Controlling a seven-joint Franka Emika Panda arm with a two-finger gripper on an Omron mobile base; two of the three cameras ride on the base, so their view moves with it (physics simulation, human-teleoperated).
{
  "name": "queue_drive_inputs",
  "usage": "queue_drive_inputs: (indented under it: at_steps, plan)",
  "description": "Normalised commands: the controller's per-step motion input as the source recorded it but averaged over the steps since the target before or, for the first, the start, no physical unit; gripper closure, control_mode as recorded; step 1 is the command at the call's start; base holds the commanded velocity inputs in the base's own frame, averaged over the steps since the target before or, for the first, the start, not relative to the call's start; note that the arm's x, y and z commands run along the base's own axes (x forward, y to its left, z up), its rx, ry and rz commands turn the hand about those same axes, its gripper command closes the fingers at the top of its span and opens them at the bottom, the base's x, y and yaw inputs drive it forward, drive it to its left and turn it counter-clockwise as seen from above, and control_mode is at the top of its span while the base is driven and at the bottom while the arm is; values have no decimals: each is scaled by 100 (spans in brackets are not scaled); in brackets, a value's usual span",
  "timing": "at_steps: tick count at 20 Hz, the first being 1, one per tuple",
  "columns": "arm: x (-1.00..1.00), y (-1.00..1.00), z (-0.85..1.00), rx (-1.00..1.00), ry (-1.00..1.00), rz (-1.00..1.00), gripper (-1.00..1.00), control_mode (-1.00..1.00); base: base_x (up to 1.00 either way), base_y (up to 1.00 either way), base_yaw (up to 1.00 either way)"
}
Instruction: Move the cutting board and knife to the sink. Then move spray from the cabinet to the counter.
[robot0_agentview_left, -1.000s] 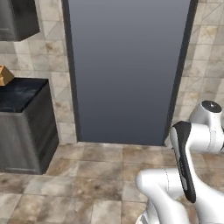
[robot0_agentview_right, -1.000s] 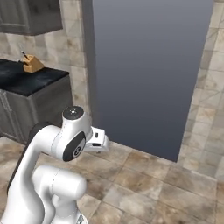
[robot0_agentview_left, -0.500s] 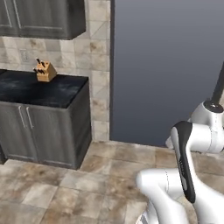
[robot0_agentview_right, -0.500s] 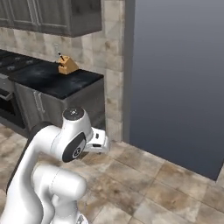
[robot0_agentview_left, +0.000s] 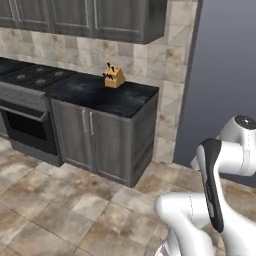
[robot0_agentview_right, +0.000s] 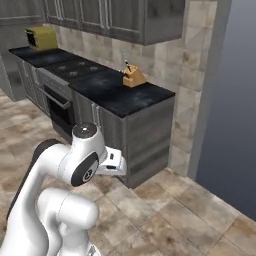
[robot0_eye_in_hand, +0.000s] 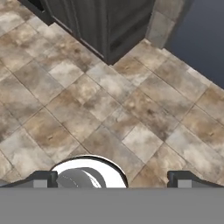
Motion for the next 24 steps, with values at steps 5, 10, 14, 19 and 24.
queue_drive_inputs:
  at_steps: [5,10,14,19,24]
  plan:
    - [0,0,0,0,0,0,-100,100,8,44,50]
    - [0,0,0,0,0,0,-100,100,28,43,38]
    - [0,0,0,0,0,0,-100,100,50,47,19]
    - [0,0,0,0,0,0,-100,100,61,52,8]
    - [0,0,0,0,0,0,-100,100,66,51,7]
